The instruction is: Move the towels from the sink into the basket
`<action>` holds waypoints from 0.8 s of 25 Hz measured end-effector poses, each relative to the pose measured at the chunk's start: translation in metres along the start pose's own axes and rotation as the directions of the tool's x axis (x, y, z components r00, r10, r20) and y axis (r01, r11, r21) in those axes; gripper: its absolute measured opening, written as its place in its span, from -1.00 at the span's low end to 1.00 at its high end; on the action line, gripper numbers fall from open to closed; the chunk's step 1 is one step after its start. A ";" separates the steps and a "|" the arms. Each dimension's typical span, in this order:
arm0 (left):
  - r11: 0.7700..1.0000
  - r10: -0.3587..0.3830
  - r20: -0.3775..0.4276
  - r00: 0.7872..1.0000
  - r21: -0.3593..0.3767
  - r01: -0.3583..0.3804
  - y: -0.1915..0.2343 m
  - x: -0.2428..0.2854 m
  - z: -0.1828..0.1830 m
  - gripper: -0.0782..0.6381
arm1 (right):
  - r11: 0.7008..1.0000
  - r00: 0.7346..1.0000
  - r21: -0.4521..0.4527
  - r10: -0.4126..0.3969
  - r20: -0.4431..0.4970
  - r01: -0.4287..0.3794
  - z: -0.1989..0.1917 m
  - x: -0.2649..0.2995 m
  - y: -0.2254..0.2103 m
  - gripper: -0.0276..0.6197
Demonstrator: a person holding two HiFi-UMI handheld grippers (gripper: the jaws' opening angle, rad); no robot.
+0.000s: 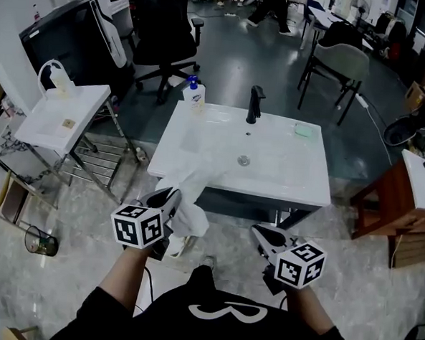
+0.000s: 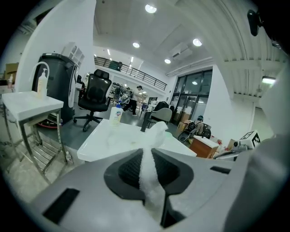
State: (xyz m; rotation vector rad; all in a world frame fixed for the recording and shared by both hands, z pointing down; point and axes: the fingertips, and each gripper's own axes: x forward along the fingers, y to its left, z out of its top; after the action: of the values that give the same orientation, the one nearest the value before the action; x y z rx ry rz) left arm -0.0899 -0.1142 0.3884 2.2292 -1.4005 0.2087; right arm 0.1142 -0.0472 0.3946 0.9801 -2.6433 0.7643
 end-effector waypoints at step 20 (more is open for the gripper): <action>0.994 0.101 0.214 0.971 -0.072 -0.088 -0.044 -0.160 -0.003 -0.64 | 0.994 0.994 -0.040 0.101 -0.032 -0.103 -0.052 -0.047 0.061 -0.91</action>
State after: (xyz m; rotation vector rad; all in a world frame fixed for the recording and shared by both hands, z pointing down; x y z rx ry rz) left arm -0.1243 0.0316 0.3155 2.1890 -1.6070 -0.0490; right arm 0.1110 0.0455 0.3963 0.8221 -2.6893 0.7365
